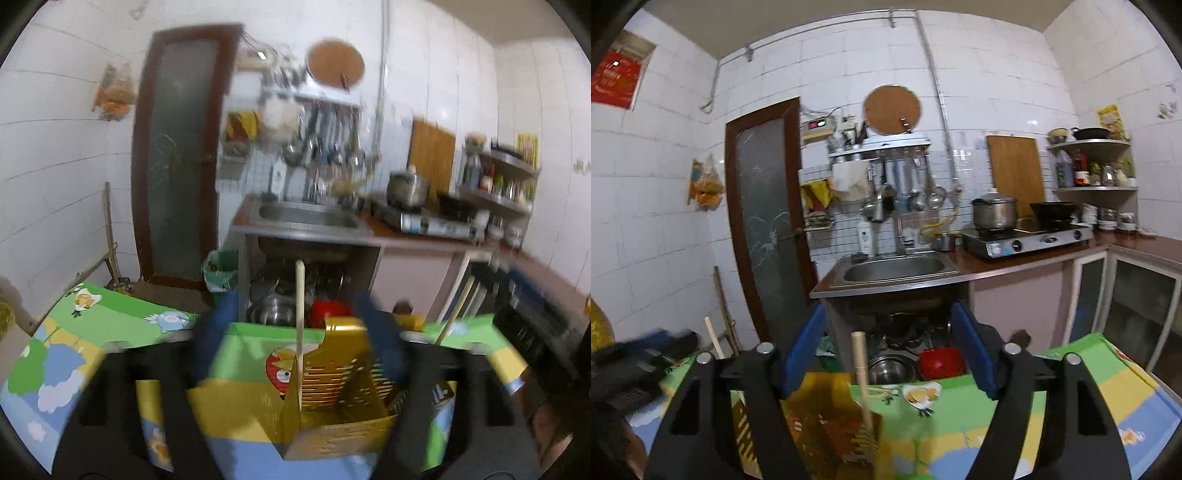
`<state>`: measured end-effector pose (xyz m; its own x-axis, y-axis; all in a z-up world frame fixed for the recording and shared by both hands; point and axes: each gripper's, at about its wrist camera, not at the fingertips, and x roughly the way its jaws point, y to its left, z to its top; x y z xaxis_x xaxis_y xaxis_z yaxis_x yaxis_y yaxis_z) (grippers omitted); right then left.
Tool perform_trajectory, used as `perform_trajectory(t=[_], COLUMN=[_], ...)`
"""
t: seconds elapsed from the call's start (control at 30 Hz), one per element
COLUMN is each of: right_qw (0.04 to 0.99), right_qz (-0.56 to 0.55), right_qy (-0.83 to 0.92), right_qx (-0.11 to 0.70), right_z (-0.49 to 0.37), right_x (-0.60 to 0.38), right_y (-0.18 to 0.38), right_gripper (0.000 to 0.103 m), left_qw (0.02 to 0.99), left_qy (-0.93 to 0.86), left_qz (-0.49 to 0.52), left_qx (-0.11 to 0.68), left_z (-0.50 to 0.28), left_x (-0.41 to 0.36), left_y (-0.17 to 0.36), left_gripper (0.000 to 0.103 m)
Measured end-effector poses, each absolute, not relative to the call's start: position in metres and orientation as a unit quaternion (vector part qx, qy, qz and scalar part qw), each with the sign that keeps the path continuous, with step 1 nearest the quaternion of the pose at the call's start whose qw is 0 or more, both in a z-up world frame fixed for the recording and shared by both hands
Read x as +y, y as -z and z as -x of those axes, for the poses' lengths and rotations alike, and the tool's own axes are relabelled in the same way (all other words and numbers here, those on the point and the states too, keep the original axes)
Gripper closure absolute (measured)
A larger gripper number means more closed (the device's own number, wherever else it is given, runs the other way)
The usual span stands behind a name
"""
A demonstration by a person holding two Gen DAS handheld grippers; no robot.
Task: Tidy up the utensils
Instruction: 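Open both tools to drop the chopsticks into the yellow caddy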
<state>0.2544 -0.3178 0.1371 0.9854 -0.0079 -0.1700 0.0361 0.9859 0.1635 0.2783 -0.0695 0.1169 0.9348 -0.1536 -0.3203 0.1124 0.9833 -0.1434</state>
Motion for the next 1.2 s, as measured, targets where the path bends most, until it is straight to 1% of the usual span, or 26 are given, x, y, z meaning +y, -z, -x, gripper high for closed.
perform_trajectory(t=[0.03, 0.1, 0.17, 0.2, 0.27, 0.33, 0.4, 0.47, 0.53, 0.63, 0.77, 0.97, 1.2], right_qw=[0.992, 0.990, 0.987, 0.985, 0.983, 0.983, 0.981, 0.980, 0.980, 0.982, 0.979, 0.972, 0.965], right_qz=[-0.083, -0.089, -0.099, -0.105, -0.112, -0.118, -0.124, -0.129, -0.124, -0.097, -0.086, -0.079, -0.040], right_qy=[0.014, 0.022, 0.026, 0.030, 0.039, 0.045, 0.048, 0.050, 0.055, 0.071, 0.071, 0.065, 0.058], right_qx=[0.093, 0.111, 0.125, 0.132, 0.137, 0.137, 0.139, 0.141, 0.147, 0.149, 0.170, 0.210, 0.254], right_z=[-0.248, -0.235, -0.222, -0.213, -0.199, -0.183, -0.169, -0.157, -0.149, -0.139, -0.135, -0.137, -0.138], right_x=[-0.322, -0.334, -0.344, -0.350, -0.357, -0.363, -0.366, -0.367, -0.364, -0.356, -0.349, -0.337, -0.307], right_y=[-0.138, -0.137, -0.134, -0.130, -0.124, -0.116, -0.109, -0.102, -0.098, -0.091, -0.082, -0.064, -0.034], right_gripper=[0.032, 0.032, 0.028, 0.024, 0.023, 0.019, 0.017, 0.015, 0.009, 0.008, 0.008, 0.008, 0.008], left_qw=[0.984, 0.986, 0.987, 0.986, 0.985, 0.984, 0.982, 0.982, 0.983, 0.982, 0.979, 0.969, 0.967], left_qy=[0.060, 0.051, 0.041, 0.038, 0.037, 0.045, 0.054, 0.052, 0.048, 0.048, 0.050, 0.023, -0.017], left_qz=[0.064, 0.062, 0.062, 0.074, 0.079, 0.050, 0.007, -0.023, -0.042, -0.048, -0.027, 0.001, -0.009], left_qx=[0.155, 0.145, 0.143, 0.145, 0.152, 0.164, 0.181, 0.178, 0.175, 0.175, 0.197, 0.244, 0.254], left_z=[-0.264, -0.245, -0.227, -0.217, -0.200, -0.190, -0.180, -0.169, -0.157, -0.146, -0.145, -0.164, -0.177], left_x=[-0.065, -0.058, -0.051, -0.046, -0.042, -0.046, -0.056, -0.064, -0.070, -0.072, -0.062, -0.033, -0.020], left_y=[-0.125, -0.134, -0.140, -0.139, -0.134, -0.128, -0.117, -0.105, -0.092, -0.079, -0.064, -0.046, -0.028], left_gripper=[0.013, 0.005, 0.005, 0.005, 0.005, 0.005, 0.005, 0.005, 0.005, 0.005, 0.005, 0.005, 0.005])
